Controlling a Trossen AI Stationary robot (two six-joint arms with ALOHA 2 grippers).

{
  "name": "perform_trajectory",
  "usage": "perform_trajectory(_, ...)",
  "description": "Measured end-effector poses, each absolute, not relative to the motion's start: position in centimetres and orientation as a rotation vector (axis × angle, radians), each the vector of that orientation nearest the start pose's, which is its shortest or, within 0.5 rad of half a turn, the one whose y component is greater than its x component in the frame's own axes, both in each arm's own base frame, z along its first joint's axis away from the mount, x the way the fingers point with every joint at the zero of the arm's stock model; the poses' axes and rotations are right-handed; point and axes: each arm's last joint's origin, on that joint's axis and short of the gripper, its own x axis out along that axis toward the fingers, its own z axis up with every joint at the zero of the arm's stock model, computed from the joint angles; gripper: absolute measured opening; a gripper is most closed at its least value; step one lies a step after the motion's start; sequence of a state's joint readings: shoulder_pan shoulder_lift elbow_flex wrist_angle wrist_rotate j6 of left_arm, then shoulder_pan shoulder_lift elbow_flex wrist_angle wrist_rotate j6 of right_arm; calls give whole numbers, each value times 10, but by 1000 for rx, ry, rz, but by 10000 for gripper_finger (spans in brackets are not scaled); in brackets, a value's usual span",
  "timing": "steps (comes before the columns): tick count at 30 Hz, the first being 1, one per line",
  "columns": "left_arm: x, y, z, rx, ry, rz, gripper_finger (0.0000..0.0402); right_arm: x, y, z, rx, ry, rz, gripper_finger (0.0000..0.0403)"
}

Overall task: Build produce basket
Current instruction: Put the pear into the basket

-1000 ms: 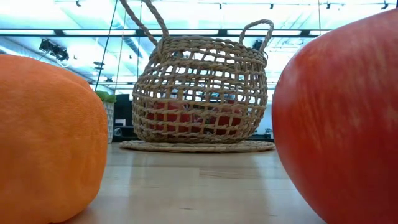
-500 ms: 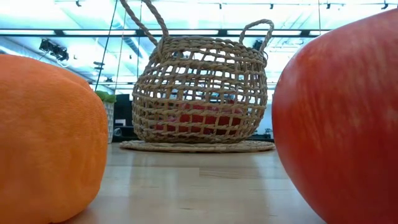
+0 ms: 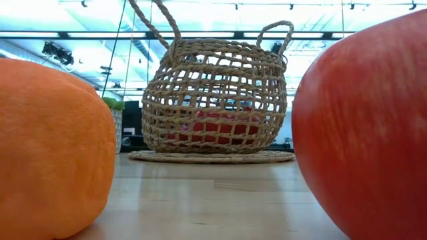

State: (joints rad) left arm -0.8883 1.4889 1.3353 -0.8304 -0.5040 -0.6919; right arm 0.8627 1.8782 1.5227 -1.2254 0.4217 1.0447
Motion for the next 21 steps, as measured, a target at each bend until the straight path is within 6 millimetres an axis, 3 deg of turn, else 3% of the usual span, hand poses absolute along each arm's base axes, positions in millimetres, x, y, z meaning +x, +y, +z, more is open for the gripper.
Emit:
perform_trajectory(7, 204, -257, 268, -5, 898, -8, 105, 236, 258, 232, -54, 1218, -320, 259)
perform_trajectory(12, 210, -269, 245, -31, 937, 44, 105, 236, 258, 232, -54, 1218, -320, 259)
perform_trajectory(21, 196, -286, 237, -137, 938, 55, 110, 237, 258, 232, -43, 1219, -321, 259)
